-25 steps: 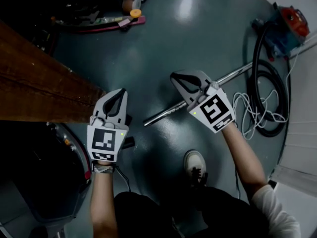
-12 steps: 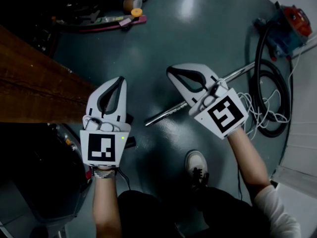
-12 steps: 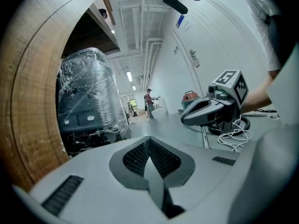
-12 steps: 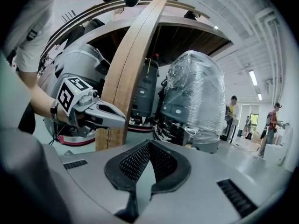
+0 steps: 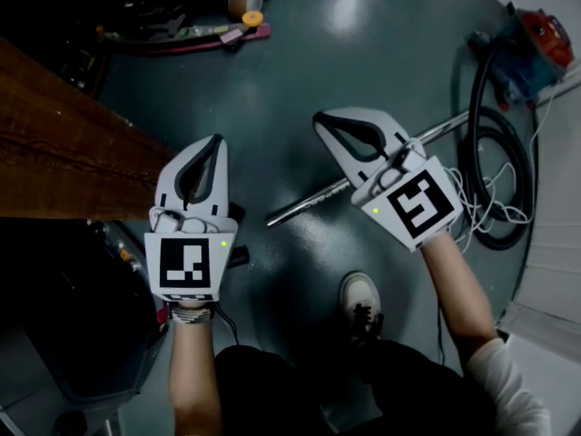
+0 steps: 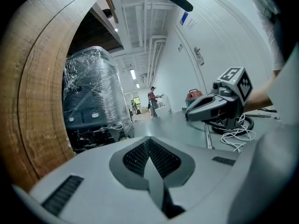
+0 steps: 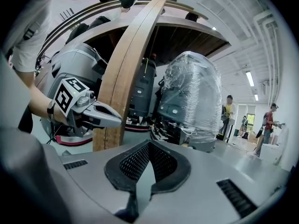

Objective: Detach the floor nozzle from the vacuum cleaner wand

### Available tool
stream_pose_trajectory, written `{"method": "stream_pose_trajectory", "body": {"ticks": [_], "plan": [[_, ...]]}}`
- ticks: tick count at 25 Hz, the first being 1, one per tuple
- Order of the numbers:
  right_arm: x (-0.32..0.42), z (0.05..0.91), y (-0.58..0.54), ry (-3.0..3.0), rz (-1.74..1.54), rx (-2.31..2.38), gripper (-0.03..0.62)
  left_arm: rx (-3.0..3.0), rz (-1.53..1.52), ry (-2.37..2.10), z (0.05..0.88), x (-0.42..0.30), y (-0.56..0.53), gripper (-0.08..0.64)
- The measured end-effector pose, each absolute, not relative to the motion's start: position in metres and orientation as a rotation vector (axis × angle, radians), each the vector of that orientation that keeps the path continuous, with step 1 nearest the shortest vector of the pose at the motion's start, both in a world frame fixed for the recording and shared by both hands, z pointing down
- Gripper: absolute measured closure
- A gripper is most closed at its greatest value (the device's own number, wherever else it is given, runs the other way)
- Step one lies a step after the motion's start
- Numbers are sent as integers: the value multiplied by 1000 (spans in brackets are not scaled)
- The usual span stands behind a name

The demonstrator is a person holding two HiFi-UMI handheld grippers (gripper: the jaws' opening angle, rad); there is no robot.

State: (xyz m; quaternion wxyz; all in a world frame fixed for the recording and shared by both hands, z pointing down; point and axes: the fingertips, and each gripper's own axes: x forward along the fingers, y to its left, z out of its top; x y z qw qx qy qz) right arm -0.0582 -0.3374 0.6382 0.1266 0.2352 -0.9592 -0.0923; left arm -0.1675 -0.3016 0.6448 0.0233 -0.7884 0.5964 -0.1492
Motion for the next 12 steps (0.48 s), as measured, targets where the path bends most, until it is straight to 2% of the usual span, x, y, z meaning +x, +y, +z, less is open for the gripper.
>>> {"method": "stream_pose_trajectory", "body": {"ticks": [12], "plan": [[-53, 648, -342, -2767, -243, 709, 565, -2437, -491, 1844, 651, -169, -301, 558]]}}
